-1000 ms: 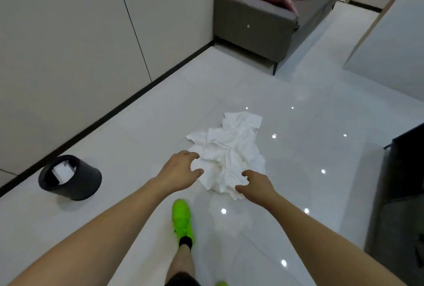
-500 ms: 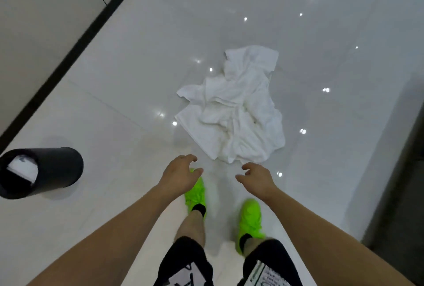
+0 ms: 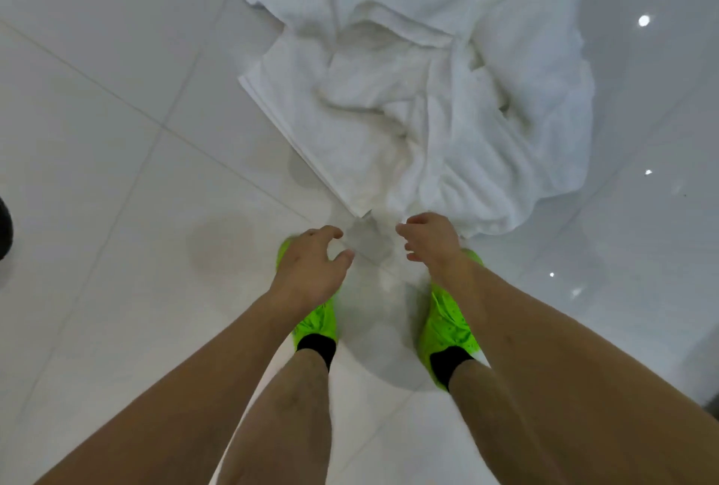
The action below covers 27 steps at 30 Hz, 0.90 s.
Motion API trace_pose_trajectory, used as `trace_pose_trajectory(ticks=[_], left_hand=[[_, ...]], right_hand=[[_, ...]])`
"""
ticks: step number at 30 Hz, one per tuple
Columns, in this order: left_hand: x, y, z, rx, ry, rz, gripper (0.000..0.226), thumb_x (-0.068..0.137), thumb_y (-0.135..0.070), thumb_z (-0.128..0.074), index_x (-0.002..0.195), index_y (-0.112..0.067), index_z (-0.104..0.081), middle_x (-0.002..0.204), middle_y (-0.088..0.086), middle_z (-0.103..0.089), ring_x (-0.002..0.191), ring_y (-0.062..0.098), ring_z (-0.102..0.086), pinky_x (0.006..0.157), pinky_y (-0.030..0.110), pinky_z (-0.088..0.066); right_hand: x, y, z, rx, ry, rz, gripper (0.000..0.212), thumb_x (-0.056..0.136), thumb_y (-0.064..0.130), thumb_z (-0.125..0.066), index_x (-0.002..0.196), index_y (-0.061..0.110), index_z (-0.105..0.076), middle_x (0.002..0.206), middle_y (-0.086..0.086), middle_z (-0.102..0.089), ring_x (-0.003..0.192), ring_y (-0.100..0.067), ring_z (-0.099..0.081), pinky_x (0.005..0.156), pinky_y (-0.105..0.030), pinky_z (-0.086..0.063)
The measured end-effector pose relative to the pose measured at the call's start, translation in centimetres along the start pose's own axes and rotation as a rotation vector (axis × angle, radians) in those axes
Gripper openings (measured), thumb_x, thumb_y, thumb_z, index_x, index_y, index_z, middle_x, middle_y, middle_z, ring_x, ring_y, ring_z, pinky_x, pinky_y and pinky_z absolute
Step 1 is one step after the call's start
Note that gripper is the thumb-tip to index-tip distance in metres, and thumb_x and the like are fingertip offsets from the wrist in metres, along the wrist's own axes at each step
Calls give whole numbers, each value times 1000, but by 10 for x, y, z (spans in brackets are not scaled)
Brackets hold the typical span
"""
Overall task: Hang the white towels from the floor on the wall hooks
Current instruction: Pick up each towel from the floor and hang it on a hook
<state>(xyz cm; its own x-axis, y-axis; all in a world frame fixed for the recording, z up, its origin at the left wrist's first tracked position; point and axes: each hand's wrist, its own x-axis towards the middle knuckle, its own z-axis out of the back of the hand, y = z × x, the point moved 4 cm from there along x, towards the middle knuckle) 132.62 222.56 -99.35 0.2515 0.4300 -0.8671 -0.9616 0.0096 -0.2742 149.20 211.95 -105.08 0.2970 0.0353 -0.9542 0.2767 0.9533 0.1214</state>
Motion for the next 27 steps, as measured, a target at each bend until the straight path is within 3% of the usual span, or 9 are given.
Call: trace_pose_trajectory(ticks=[2,4,5,8,12,15,20,27], left_hand=[[17,6,-16,19,26,-5,42,92,-39,-59,130,-22,-57,128,3,-57,116,20,-53,97,27,-36],[27,8,-25,51,37,-10,41,92,-37,-59,129,-19,-58,128,4,-58,118,21,-52,99,27,-35],[30,8,-27,68,39,-10,40,92,-36,-59,128,-18,-59,127,5,-59,118,22,-52,99,27,-35],[28,2,-25,100,45,-14,40,92,-38,-59,128,-19,-59,126,5,-60,116,22,-52,98,27,-34],[0,-21,-2,130,46,-51,41,92,-40,-57,129,-20,-57,126,5,-60,115,22,-53,95,26,-35],[-40,-49,31,169,52,-88,42,92,-42,-56,129,-22,-56,125,4,-60,114,22,-55,91,25,-36],[-132,-118,116,203,-3,-206,44,93,-42,-54,131,-22,-54,126,5,-59,118,23,-53,92,27,-37],[-277,-237,252,332,-122,-507,51,94,-39,-54,142,-24,-44,140,6,-49,128,25,-45,97,31,-35]], right_hand=[[24,-5,-12,13,-31,27,47,80,15,-68,118,-12,-58,86,-15,-58,79,-26,-58,79,-34,-49],[38,-9,-21,41,-27,23,48,81,20,-70,124,1,-60,107,-15,-66,97,-30,-65,91,-41,-54],[41,-10,-24,65,-16,25,39,82,19,-71,117,4,-63,108,-14,-67,96,-29,-67,89,-43,-56],[35,-5,-26,130,25,55,7,87,12,-68,87,5,-67,86,-13,-67,65,-20,-66,70,-36,-59],[-10,11,-13,80,14,115,19,87,10,-64,70,7,-56,70,-13,-55,62,-23,-59,70,-43,-58],[-64,33,9,24,-24,161,26,82,10,-64,63,12,-46,67,-11,-45,64,-23,-48,72,-49,-55],[-189,86,66,43,-83,257,15,75,8,-56,67,15,-46,68,-9,-37,64,-20,-38,59,-34,-37],[-405,167,175,25,-244,514,14,73,9,-52,64,8,-42,66,-5,-35,63,-20,-35,58,-32,-27]])
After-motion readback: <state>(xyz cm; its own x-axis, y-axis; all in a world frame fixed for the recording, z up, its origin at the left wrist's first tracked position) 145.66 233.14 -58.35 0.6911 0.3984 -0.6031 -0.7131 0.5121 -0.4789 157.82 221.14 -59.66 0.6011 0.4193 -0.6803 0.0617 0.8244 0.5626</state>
